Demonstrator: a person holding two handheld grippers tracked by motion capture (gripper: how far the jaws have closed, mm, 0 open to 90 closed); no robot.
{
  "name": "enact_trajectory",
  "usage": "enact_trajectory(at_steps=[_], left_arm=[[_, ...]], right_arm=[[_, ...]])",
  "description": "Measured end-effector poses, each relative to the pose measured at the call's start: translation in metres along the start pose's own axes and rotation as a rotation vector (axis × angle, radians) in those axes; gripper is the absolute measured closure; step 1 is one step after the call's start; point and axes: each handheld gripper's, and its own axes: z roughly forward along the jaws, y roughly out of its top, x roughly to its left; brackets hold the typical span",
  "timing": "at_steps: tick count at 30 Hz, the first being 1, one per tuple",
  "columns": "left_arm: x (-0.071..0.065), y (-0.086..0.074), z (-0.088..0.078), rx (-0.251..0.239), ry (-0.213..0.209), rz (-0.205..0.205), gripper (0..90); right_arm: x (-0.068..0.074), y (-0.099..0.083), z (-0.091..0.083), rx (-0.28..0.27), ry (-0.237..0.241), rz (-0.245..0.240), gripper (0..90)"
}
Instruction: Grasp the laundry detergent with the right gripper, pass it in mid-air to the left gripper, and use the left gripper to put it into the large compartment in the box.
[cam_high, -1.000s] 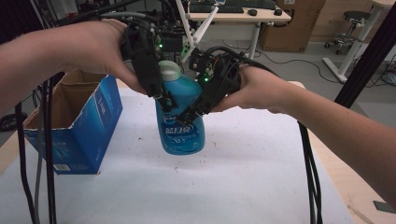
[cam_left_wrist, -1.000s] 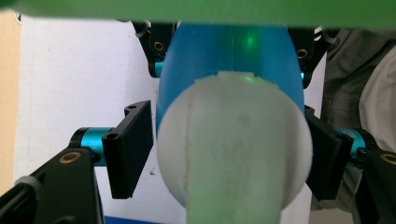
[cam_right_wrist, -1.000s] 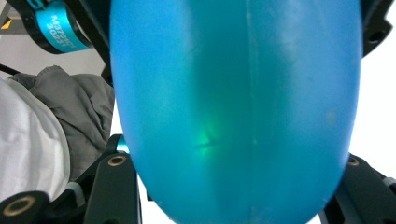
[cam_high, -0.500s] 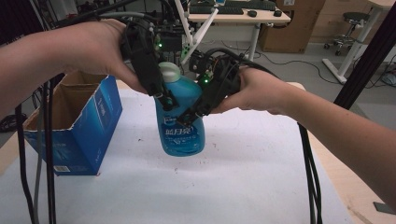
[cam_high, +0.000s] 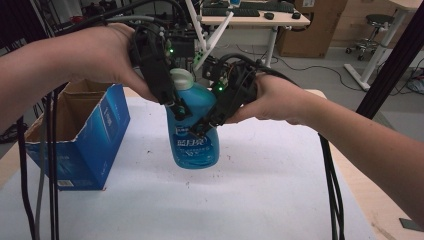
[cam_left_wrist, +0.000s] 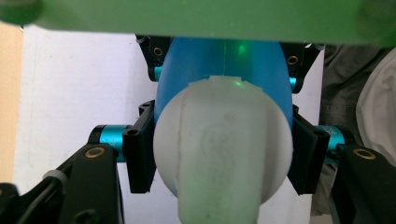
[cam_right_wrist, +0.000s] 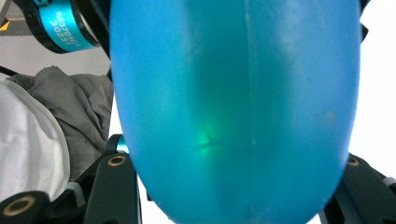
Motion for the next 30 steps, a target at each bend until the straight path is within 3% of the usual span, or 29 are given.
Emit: enact_trajectory(at_steps=[8, 10, 12, 16, 19, 22, 24, 26, 28, 29, 30], left_arm=[[0.002, -0.001, -0.001, -0.005, -0.008, -0.013, 38.4], [0.003, -0.002, 0.001, 0.014, -0.012, -0.013, 38.4], [0.004, -0.004, 0.0, 0.022, -0.018, -0.02, 38.4], [0.005, -0.009, -0.006, 0.016, -0.012, -0.042, 38.4], [0.007, -0.015, -0.014, 0.004, -0.003, -0.066, 38.4], [0.009, -0.021, -0.025, -0.022, 0.022, -0.106, 38.4], [0.01, -0.023, -0.03, -0.027, 0.029, -0.118, 38.4], [0.013, -0.031, -0.042, -0.057, 0.055, -0.177, 38.4], [0.015, -0.037, -0.05, -0.068, 0.077, -0.216, 38.4], [0.015, -0.037, -0.05, -0.068, 0.077, -0.216, 38.4], [0.017, -0.047, -0.063, -0.084, 0.119, -0.269, 38.4]], right_arm=[[-0.002, 0.0, 0.002, -0.018, 0.008, 0.0, 40.8], [-0.004, 0.001, 0.001, -0.046, 0.023, 0.005, 29.4], [-0.004, 0.0, 0.002, -0.04, 0.013, 0.018, 20.7], [-0.005, -0.007, -0.002, -0.035, 0.01, 0.037, 20.6], [-0.008, -0.014, -0.008, -0.024, -0.033, 0.054, 20.5], [-0.012, -0.027, -0.013, 0.015, -0.087, 0.071, 20.5], [-0.012, -0.032, -0.016, 0.039, -0.098, 0.093, 20.6], [-0.015, -0.051, -0.021, 0.103, -0.139, 0.122, 20.6], [-0.016, -0.064, -0.025, 0.134, -0.164, 0.139, 20.6], [-0.016, -0.064, -0.025, 0.134, -0.164, 0.139, 20.6], [-0.02, -0.085, -0.033, 0.173, -0.2, 0.174, 20.6]])
